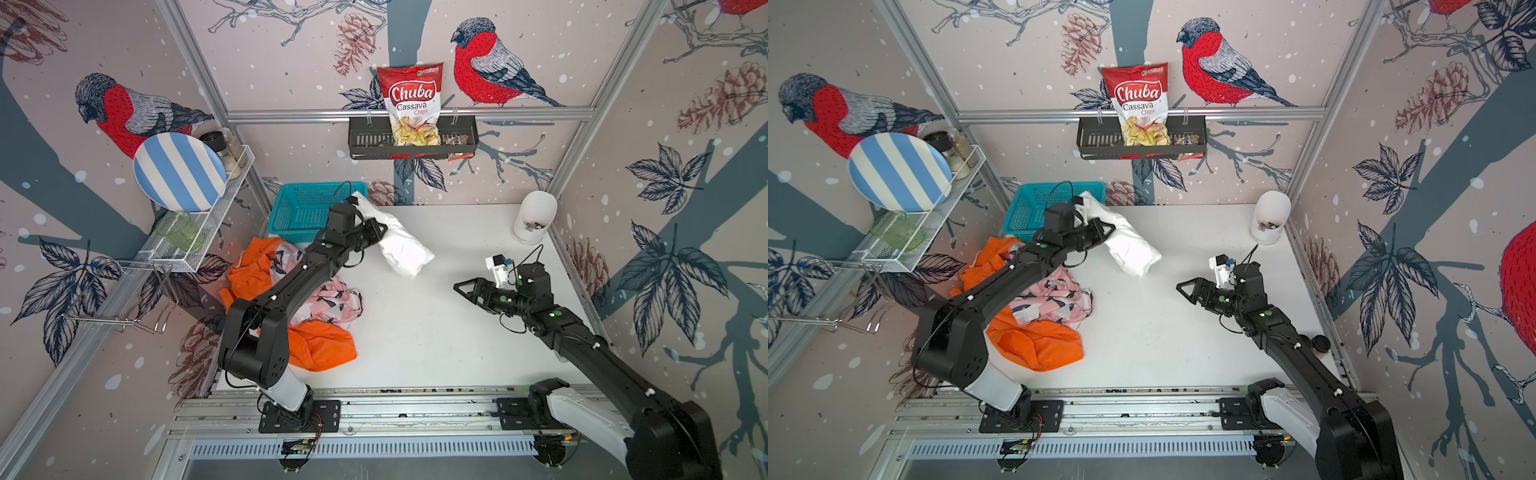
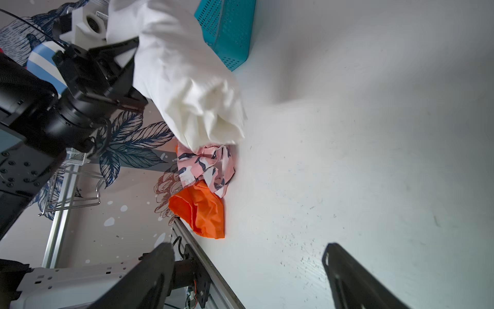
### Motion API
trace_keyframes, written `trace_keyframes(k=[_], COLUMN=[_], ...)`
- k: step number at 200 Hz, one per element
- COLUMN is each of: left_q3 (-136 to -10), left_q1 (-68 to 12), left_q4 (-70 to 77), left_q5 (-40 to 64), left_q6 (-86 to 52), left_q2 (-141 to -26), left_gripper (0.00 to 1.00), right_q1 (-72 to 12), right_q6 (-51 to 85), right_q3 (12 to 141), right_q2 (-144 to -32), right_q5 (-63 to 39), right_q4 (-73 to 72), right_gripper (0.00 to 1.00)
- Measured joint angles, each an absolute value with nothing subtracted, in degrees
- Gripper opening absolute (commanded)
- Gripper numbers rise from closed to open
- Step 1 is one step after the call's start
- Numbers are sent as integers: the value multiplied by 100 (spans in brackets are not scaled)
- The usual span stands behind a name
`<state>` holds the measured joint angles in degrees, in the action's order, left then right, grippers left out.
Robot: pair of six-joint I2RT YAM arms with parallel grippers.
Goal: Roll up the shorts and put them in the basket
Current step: Pick up the shorts from the center of the board, then place the shorts in the bin.
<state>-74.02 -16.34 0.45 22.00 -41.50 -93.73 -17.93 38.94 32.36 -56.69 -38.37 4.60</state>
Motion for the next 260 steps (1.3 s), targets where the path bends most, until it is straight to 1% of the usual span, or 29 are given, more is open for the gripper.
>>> trace_keyframes(k=[32, 61, 94, 125, 159, 176, 194, 208, 238, 260], left_q3=[-8230, -9122, -10440, -11874, -14070, -14741, -14846, -14704, -14044, -14020], left_q1=[-694, -150, 250, 513, 694, 790, 875, 895, 886, 886], left_q4=[456, 923, 1581, 1828, 1579, 1546, 1350, 1100, 856, 436], left_q5=[2596, 2954, 3463, 3634, 3732, 3734, 3612, 3496, 3315, 3052], left_q6=[-4399, -4790, -5336, -5559, -5741, -5996, -6257, -6294, -6206, -6125], left_q2=[-10224, -11187, -12411, -13520, -15117, -15740, -16059, -16094, -15801, -15738], left_gripper=[0, 0, 0, 0, 0, 0, 0, 0, 0, 0], right_q1=[-1747, -1732, -1688, -1634, -1601, -1573, -1553, -1533, -1527, -1525], right_q6=[3767, 3721, 3601, 3489, 3417, 3347, 3306, 3299, 3301, 3297], right_q3=[3247, 3245, 3223, 3212, 3192, 3192, 3170, 3131, 3118, 3225], right_q2=[-5741, -5763, -5756, -5760, -5769, -5760, -5736, -5723, -5802, -5909], right_q5=[-3839, -3841, -3839, -3841, -3846, -3848, -3848, -3848, -3852, -3852], right_q4=[786, 947, 1072, 1190, 1332, 1448, 1474, 1474, 1459, 1459], right_gripper=[93, 94, 95, 95, 96, 96, 97, 97, 97, 97])
